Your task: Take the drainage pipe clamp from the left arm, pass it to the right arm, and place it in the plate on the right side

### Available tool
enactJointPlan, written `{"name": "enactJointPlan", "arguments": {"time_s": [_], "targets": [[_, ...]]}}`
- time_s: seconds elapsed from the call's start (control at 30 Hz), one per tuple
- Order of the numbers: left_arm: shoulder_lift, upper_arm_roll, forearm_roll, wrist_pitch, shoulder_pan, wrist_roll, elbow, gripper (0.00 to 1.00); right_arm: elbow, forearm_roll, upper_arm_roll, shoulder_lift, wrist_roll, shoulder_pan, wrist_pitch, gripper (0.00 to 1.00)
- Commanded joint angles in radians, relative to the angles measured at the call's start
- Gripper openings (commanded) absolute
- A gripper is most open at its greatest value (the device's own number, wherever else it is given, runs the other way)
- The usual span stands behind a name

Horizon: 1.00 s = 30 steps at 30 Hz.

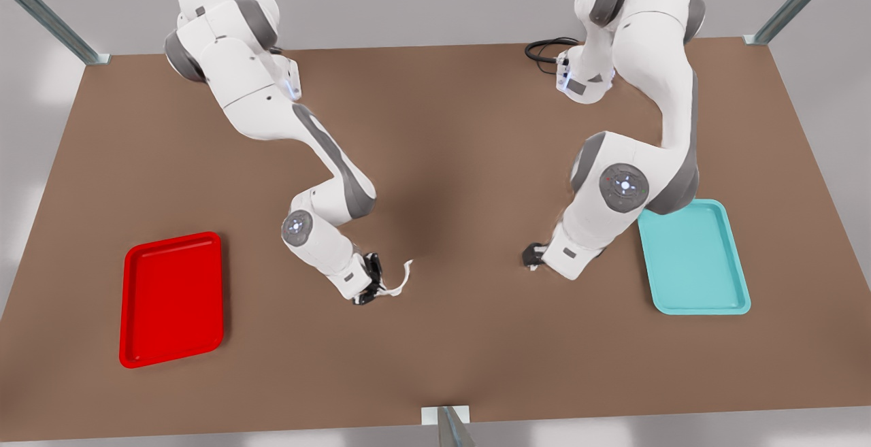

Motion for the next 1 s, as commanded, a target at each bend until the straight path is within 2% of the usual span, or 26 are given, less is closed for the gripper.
{"name": "enactJointPlan", "arguments": {"time_s": [0.0, 0.07, 0.1, 0.23, 0.4, 0.6, 0.67, 0.83, 0.87, 0.9, 0.97], "targets": [[-0.068, 0.0, 0.005, -0.419, 0.038, 0.125, 0.003, 1.0, -0.008, -0.011, -0.001, -0.051, -0.026, -0.063, -0.196, 0.21], [-0.129, -0.003, 0.007, -0.428, 0.098, 0.225, 0.003, 1.0, -0.008, -0.037, -0.001, -0.092, -0.074, -0.165, -0.351, 0.21], [-0.129, -0.003, 0.013, -0.421, 0.098, 0.259, 0.005, 1.0, -0.008, -0.071, -0.001, -0.091, -0.129, -0.227, -0.368, 0.21], [-0.106, -0.005, 0.01, -0.414, 0.152, 0.326, -0.014, 1.0, -0.008, -0.091, -0.023, -0.077, -0.324, -0.368, -0.389, 0.21], [-0.107, -0.011, 0.07, -0.371, 0.072, 0.237, -0.014, 1.0, 0.009, -0.094, -0.032, -0.01, -0.554, -0.549, -0.389, 0.21], [-0.149, -0.039, 0.07, -0.462, 0.074, 0.237, -0.012, 1.0, 0.042, -0.091, -0.032, 0.027, -0.64, -0.685, -0.375, 0.21], [-0.155, -0.046, 0.071, -0.477, 0.074, 0.237, -0.012, 1.0, 0.096, -0.089, -0.077, 0.076, -0.678, -0.687, -0.369, 0.21], [-0.161, -0.049, 0.07, -0.486, 0.074, 0.237, -0.012, 1.0, 0.193, -0.075, -0.095, 0.144, -0.715, -0.708, -0.369, 0.21], [-0.167, -0.054, 0.07, -0.486, 0.074, 0.237, -0.014, 1.0, 0.187, -0.039, -0.093, 0.15, -0.71, -0.713, -0.369, 0.9], [-0.167, -0.054, 0.07, -0.485, 0.074, 0.237, -0.014, 1.0, 0.184, 0.02, -0.095, 0.161, -0.718, -0.736, -0.372, 1.0], [-0.167, -0.054, 0.071, -0.482, 0.074, 0.237, -0.012, 1.0, 0.184, 0.02, -0.095, 0.158, -0.72, -0.738, -0.375, 1.0]]}}
